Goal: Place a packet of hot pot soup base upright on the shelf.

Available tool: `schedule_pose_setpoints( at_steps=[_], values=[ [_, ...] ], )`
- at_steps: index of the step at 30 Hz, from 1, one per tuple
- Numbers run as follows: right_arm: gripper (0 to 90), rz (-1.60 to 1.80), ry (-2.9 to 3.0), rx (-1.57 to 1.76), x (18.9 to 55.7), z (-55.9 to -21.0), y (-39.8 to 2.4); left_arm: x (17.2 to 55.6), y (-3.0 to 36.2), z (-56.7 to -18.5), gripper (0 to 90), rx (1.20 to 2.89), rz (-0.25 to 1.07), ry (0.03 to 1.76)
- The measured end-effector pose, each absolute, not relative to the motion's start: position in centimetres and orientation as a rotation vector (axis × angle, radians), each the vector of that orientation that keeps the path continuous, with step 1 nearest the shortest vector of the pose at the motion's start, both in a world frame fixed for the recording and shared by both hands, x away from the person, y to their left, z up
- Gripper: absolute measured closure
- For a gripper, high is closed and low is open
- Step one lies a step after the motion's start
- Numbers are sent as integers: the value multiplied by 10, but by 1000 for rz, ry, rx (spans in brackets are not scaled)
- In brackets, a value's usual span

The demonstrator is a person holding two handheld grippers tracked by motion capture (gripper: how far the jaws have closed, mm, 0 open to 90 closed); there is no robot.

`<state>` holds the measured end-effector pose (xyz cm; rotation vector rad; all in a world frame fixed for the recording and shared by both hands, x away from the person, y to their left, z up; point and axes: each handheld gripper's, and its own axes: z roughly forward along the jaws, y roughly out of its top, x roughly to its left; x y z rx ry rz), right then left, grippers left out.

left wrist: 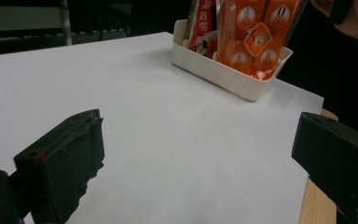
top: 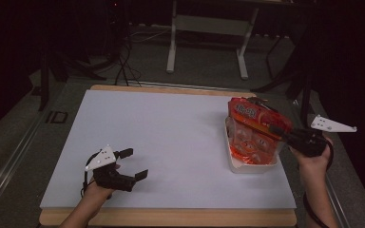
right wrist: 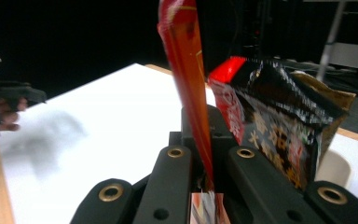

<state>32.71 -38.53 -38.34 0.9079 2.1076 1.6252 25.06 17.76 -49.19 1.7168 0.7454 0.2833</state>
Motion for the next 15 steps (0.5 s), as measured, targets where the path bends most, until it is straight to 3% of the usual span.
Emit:
schedule_pose_setpoints(
  at_steps=[10,13,15],
  values=[
    [895,1660,2071,998,319,-403,-407,251,175,-494,28,1726,278,747],
    [854,1648,2064,996,319,-401,-408,252,175,-494,27,1723,276,750],
    [781,1659,2016,1008,318,-393,-408,252,176,-495,28,1720,273,755]
  ],
)
